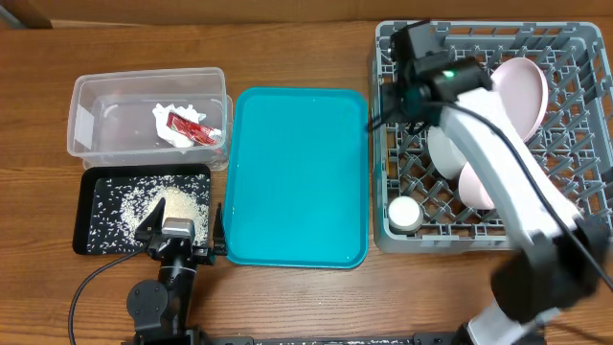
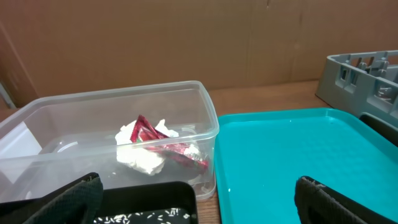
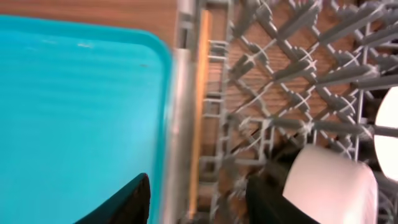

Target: Sort waste into correct bins and load items into the dishwasher

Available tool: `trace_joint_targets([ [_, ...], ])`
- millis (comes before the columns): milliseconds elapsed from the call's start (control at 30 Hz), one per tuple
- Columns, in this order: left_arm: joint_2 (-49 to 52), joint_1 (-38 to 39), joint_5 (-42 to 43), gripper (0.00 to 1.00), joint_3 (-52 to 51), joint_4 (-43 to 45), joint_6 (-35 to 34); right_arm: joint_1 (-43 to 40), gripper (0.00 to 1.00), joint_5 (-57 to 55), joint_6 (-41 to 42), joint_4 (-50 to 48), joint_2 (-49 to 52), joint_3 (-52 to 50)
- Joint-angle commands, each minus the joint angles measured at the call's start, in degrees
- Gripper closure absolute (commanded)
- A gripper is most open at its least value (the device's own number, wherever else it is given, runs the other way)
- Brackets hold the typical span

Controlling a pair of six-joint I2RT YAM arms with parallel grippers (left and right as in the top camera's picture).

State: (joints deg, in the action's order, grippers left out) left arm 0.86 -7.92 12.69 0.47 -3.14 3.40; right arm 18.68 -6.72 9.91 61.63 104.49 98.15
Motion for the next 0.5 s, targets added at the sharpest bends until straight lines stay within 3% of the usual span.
trace_joint_targets([
  [0, -0.5, -0.35, 0.46, 0.0, -0.2, 0.02, 0.44, 5.49, 0.35, 3.56, 2.16, 2.75, -15.67, 2.86],
  [33, -0.5, -0.35, 0.46, 0.0, -0.2, 0.02, 0.46, 7.1, 0.0, 4.13, 2.14, 4.13, -18.18, 2.86],
  [233, -0.5, -0.35, 0.46, 0.0, -0.2, 0.02, 0.46, 14.78, 0.0, 6.01, 2.14, 7.89, -28.44, 2.86],
  [467, -0.5, -0.35, 0.46, 0.0, -0.2, 0.02, 0.46, 14.86, 0.0, 3.8, 2.16, 18.53, -33.51, 2.86],
])
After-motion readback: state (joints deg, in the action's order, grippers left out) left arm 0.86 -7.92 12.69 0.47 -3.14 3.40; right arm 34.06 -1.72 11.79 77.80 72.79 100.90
